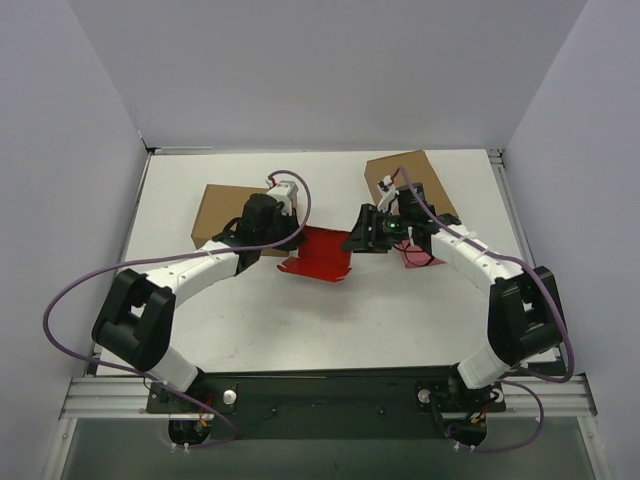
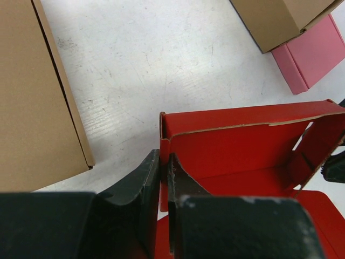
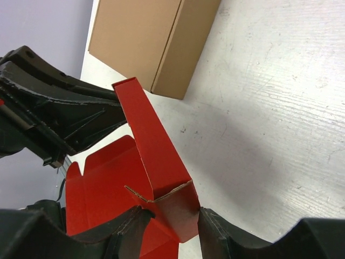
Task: Fold the paper box
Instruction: Fold the paper box at the center of the board.
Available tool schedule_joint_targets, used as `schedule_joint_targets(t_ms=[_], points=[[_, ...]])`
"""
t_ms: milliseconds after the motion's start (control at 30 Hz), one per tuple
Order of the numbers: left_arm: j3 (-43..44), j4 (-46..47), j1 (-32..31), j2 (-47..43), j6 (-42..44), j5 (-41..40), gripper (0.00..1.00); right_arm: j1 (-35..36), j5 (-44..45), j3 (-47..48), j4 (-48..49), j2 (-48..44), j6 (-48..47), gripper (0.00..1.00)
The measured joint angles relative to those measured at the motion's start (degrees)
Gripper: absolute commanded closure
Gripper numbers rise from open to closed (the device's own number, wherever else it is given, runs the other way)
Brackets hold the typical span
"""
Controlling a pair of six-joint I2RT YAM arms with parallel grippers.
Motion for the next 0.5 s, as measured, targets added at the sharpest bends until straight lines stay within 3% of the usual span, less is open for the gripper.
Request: schedule_joint_targets(t_ms=[233,500], points=[[-0.8,-0.1,-0.5,-0.6,0.9,-0.8,1.00,0.7,2.1,0.3,-0.5,1.9,-1.6,0.60],[-1.2,-0.1,-1.5,-0.9,1.5,-2.0,1.00,1.1,5.4,0.3,-1.0,3.5,-2.6,0.78]])
